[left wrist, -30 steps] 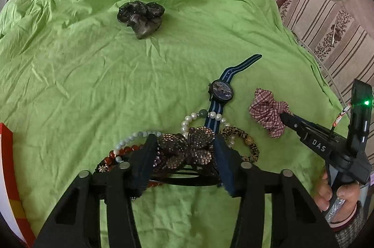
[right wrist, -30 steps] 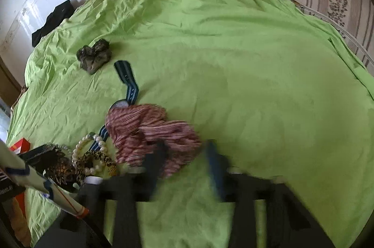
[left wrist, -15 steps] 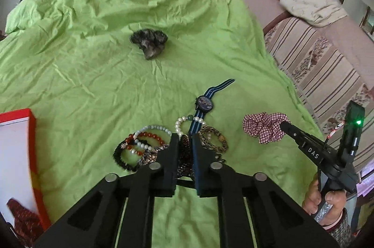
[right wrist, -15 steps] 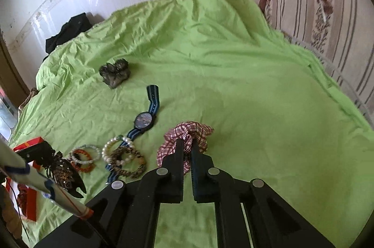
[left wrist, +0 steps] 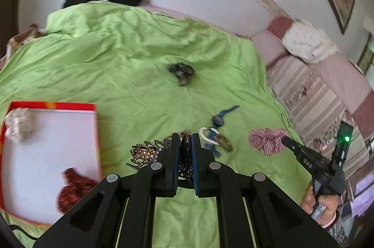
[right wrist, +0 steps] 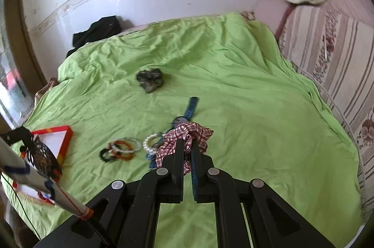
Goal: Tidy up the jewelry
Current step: 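Carry both items into the box lid and open both tools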
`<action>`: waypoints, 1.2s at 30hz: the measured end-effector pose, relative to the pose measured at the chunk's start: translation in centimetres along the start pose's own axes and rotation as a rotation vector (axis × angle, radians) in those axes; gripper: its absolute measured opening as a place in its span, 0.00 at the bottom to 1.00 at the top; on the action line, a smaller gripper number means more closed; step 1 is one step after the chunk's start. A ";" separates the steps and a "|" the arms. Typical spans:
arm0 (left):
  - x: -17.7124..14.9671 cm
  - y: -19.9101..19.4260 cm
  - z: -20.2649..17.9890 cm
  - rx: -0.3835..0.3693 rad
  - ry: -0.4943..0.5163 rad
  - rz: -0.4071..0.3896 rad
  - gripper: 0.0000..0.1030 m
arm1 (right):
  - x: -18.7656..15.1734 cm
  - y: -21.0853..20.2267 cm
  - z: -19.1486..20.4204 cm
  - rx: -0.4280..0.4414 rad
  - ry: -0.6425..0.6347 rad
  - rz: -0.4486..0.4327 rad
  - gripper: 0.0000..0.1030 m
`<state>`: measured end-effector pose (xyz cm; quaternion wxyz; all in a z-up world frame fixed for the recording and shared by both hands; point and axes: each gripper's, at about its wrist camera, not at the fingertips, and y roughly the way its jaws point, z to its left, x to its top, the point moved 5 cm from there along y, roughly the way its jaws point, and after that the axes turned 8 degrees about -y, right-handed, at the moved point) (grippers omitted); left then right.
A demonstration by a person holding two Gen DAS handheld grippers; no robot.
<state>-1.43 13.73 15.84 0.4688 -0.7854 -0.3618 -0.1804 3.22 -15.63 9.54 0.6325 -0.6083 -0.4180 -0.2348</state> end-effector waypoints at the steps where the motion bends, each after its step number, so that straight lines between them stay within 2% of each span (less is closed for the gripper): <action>1: 0.2 -0.6 1.0 0.012 -0.014 -0.012 0.09 | 0.1 -0.2 0.9 0.007 -0.015 -0.001 0.05; 7: 1.0 -3.9 7.6 0.088 -0.109 -0.085 0.09 | 0.4 -0.2 6.3 0.054 -0.093 0.005 0.05; 15: 1.2 -7.0 17.2 0.287 -0.196 -0.179 0.09 | 0.3 1.4 14.5 0.151 -0.195 0.054 0.05; 21: 0.3 -8.7 22.2 0.397 -0.241 -0.212 0.09 | 0.1 1.9 21.0 0.224 -0.293 0.066 0.05; 29: -1.3 -8.8 26.2 0.491 -0.273 -0.191 0.09 | 2.2 3.2 28.8 0.283 -0.394 0.044 0.05; 36: -2.6 -9.7 27.7 0.542 -0.271 -0.164 0.09 | 3.6 6.9 35.1 0.290 -0.472 0.042 0.05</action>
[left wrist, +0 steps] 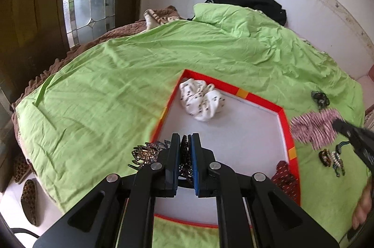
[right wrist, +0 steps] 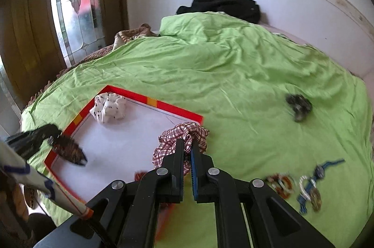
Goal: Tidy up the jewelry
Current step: 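Carry both items into the box lid and open both tools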
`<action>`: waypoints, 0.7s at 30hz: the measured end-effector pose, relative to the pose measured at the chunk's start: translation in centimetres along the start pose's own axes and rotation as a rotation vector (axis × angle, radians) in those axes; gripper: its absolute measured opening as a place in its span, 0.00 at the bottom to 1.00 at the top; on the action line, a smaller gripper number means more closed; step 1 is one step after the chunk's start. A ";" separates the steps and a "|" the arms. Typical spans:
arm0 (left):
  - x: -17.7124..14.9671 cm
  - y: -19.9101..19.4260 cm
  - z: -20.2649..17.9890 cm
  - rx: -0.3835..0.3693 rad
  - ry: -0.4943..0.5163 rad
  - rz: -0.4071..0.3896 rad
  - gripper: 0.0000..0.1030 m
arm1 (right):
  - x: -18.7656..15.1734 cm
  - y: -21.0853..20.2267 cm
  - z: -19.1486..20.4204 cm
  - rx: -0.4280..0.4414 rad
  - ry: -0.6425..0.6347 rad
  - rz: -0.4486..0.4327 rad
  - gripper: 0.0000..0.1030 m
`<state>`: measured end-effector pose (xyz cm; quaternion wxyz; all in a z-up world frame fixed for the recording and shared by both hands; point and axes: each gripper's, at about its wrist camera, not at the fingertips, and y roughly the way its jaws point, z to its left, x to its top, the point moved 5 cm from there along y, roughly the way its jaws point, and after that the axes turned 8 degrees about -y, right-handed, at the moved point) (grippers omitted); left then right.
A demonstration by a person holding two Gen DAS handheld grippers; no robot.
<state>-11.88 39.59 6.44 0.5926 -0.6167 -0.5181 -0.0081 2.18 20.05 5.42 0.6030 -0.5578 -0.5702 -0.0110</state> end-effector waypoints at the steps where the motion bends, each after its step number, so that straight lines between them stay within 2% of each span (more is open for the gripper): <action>1: -0.1 0.1 0.2 0.002 0.001 0.002 0.09 | 0.4 0.9 0.3 -0.004 -0.008 0.005 0.05; 6: -0.3 0.4 1.2 0.002 0.006 -0.003 0.09 | 1.7 6.3 0.7 -0.008 0.012 0.056 0.05; 12: -0.3 0.7 1.6 0.030 0.026 -0.022 0.09 | 1.1 11.4 -0.5 0.008 0.091 0.143 0.05; 21: -0.2 1.0 2.2 0.045 0.015 -0.026 0.14 | 0.2 13.6 -0.7 -0.003 0.103 0.186 0.05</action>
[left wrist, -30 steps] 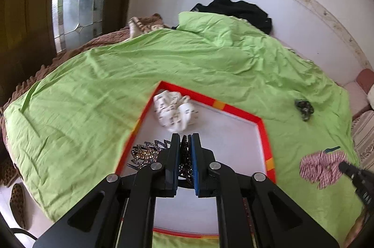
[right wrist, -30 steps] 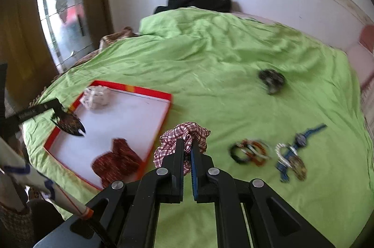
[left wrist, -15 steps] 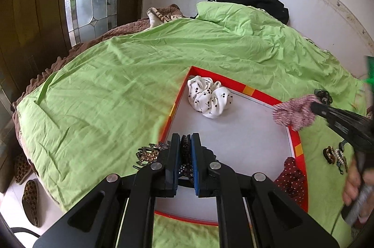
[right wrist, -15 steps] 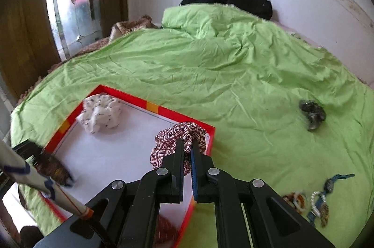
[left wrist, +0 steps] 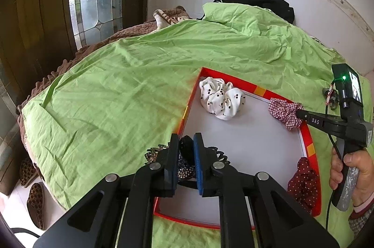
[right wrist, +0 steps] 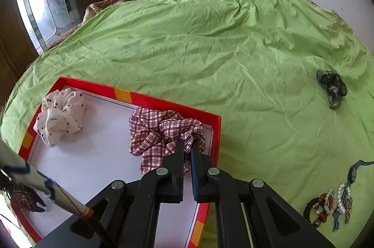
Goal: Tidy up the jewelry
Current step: 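Carry both items into the box lid and open both tools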
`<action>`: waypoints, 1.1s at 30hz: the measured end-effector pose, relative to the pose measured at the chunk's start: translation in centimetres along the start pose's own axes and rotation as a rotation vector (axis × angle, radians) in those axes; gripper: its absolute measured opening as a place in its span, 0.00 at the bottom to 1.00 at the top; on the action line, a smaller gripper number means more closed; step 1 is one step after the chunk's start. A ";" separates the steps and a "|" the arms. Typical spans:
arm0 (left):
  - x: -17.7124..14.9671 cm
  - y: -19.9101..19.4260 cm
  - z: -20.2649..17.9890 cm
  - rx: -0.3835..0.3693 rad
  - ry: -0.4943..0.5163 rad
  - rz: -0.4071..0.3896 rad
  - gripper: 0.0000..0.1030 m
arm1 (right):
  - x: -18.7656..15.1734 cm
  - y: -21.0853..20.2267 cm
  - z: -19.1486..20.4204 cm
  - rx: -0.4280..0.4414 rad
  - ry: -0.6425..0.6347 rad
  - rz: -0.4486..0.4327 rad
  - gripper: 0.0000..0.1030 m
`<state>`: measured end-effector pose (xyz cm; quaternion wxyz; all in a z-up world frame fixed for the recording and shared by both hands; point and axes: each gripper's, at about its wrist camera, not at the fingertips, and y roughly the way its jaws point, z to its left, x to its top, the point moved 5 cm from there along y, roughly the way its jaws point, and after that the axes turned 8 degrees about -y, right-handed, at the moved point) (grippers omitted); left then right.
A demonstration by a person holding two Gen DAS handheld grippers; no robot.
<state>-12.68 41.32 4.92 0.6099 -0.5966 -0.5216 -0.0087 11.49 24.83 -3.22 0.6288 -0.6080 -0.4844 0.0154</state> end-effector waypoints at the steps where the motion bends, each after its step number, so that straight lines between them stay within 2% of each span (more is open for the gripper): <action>1: 0.0 0.0 0.0 0.001 -0.001 -0.001 0.14 | 0.0 0.0 0.0 -0.002 -0.003 0.000 0.06; 6: 0.0 0.0 0.0 0.005 0.002 -0.013 0.15 | 0.0 -0.6 0.3 -0.017 -0.020 -0.014 0.07; 10: 0.0 0.0 0.1 0.002 0.000 -0.022 0.16 | 0.1 -1.2 0.5 -0.027 -0.031 -0.027 0.16; 12: 0.0 -0.1 0.2 -0.002 -0.004 -0.030 0.20 | 0.1 -1.6 0.4 -0.027 -0.030 -0.034 0.29; 14: 0.1 -0.3 0.2 -0.012 -0.007 -0.037 0.35 | 0.1 -2.2 0.3 -0.032 -0.023 -0.051 0.52; 15: 0.2 -0.4 0.2 -0.025 -0.011 -0.043 0.37 | 0.1 -2.5 0.3 -0.038 -0.021 -0.059 0.55; 18: 0.5 -1.2 0.2 -0.075 -0.031 -0.066 0.44 | 0.0 -3.6 0.1 -0.034 -0.017 -0.078 0.56; 20: 0.7 -1.9 0.3 -0.101 -0.047 -0.092 0.58 | -0.2 -4.6 0.0 -0.031 -0.013 -0.089 0.56; 21: 0.8 -2.4 0.3 -0.109 -0.059 -0.115 0.60 | -0.5 -5.2 -0.1 -0.029 -0.012 -0.094 0.56; 26: 1.0 -3.5 0.4 -0.088 -0.077 -0.166 0.64 | -2.3 -7.9 -0.5 -0.045 -0.029 -0.113 0.58; 33: -0.2 -3.9 -0.9 -0.041 -0.053 -0.128 0.64 | -6.7 -11.7 -2.4 -0.079 -0.039 -0.124 0.61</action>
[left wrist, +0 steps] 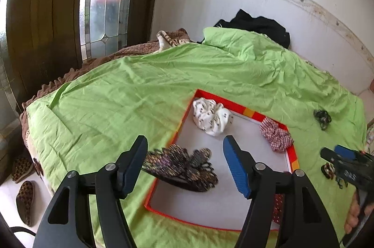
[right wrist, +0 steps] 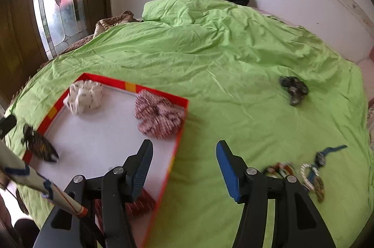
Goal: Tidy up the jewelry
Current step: 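Carry both items into the box lid and open both tools, then move both tools back toward the bracelets and watch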
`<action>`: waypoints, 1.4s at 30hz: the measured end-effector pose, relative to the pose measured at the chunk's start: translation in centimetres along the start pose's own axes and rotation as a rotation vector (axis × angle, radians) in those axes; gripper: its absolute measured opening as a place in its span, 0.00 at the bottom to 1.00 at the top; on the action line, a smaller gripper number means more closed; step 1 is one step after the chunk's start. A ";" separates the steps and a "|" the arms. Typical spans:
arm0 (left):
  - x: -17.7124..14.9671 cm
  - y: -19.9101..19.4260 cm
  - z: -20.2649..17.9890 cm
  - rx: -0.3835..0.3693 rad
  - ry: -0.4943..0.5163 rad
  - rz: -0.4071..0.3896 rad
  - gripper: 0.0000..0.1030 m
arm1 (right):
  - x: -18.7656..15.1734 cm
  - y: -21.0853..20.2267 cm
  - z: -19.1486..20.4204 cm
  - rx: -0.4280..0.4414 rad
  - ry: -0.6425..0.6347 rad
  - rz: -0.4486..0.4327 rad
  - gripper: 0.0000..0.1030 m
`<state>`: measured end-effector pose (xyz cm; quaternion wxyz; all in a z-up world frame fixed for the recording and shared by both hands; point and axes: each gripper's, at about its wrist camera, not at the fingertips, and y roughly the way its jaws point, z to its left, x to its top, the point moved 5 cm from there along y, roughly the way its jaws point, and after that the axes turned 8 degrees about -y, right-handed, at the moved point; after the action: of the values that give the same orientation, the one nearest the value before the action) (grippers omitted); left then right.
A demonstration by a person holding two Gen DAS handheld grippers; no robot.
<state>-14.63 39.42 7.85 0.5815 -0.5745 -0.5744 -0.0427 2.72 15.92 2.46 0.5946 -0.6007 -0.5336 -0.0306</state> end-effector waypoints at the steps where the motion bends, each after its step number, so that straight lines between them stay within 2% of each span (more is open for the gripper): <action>1: -0.1 -0.2 -0.4 -0.001 0.008 0.003 0.64 | -0.6 -0.6 -0.3 -0.010 -0.006 -0.001 0.63; 8: -2.8 -2.5 -4.3 -0.013 0.114 0.023 0.65 | -5.1 -4.1 -4.0 -0.110 -0.035 0.000 0.65; 15: -6.3 -4.5 -9.3 -0.027 0.270 0.053 0.67 | -9.1 -6.5 -8.5 -0.133 0.070 0.014 0.66; 23: -8.9 -5.5 -13.7 -0.039 0.377 0.080 0.68 | -13.4 -8.5 -14.0 -0.153 0.209 0.027 0.66; 32: -11.3 -5.4 -17.7 -0.056 0.461 0.136 0.68 | -18.7 -9.3 -20.1 -0.176 0.352 0.050 0.69; 42: -13.7 -3.3 -23.6 -0.157 0.497 0.259 0.68 | -23.1 -8.8 -25.4 -0.182 0.498 0.059 0.69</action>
<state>-6.98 13.02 7.56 0.6590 -0.6581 -0.3311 -0.1519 2.05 -19.48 0.39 0.6520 -0.6408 -0.3480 -0.2080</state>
